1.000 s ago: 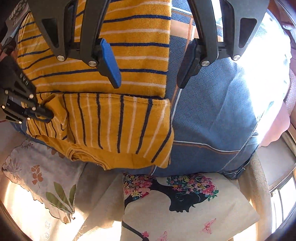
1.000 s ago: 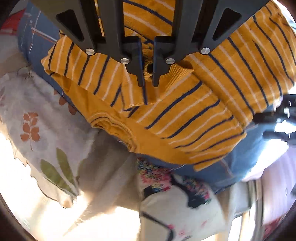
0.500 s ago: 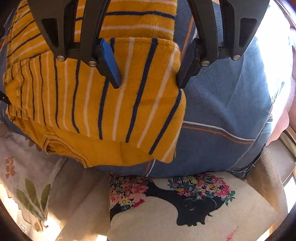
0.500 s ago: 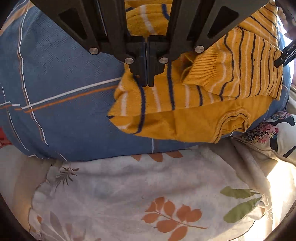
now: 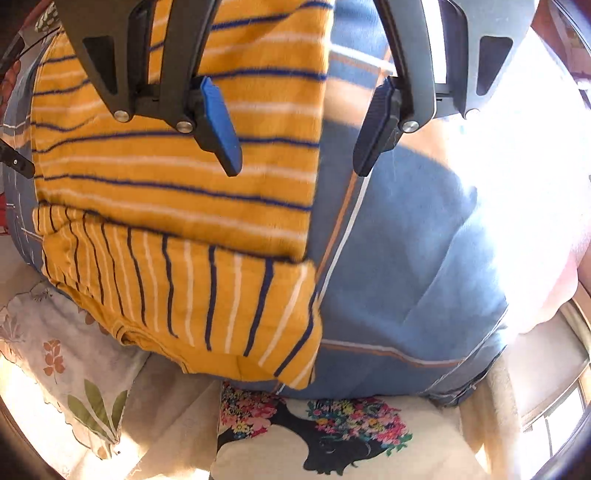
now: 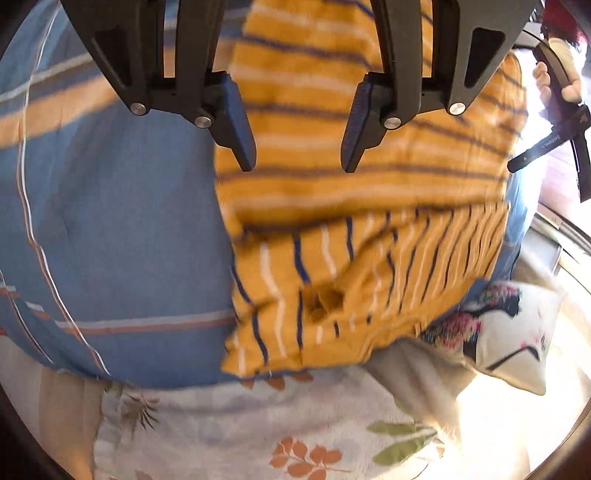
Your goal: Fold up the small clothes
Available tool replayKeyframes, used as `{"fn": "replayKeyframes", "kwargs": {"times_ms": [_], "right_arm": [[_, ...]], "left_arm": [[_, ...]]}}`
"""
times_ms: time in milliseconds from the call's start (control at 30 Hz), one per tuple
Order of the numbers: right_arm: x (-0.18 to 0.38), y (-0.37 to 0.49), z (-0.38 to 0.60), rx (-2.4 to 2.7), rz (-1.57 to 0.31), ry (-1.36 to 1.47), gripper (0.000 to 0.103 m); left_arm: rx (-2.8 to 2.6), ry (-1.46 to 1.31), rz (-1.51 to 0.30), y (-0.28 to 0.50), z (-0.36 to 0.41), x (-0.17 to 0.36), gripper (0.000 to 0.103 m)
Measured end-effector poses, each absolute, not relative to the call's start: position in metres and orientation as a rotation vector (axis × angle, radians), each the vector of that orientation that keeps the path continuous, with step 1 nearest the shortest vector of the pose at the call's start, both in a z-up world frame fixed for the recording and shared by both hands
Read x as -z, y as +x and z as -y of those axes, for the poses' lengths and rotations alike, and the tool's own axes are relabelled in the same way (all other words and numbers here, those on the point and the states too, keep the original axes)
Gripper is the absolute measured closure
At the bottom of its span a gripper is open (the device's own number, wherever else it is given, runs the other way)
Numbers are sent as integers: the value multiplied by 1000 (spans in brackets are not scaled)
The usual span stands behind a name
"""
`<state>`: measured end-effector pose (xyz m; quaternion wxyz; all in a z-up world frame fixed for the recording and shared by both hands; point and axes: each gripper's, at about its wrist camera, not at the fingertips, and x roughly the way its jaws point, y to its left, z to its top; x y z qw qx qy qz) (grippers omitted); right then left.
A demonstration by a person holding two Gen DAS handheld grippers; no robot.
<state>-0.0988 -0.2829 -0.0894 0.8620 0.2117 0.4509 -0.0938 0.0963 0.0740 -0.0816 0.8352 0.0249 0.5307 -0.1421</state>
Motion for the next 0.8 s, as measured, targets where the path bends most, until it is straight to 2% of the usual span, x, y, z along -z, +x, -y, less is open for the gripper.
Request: {"fn": "replayKeyframes", "kwargs": {"times_ms": [200,300,433,533,800], "right_arm": [[117,-168,276,156,-1038,565,51],[121,-190,271,96,-1024,620,50],[125,-196,260,-22,-1052,705,48],[124,-197,250,-79,-1066,669,44],[120,-203,244,-209,-1077,668,44]], "left_arm": [[289,-74,-1193,41,-119,86,41],[297,-158,-1203,18,-140,89,41],[314,-239,-1198,-4,-152,86,41],[310,-276,-1182,-20,-158,85,41],[321,-334,-1229,-49,-160,100,41]]}}
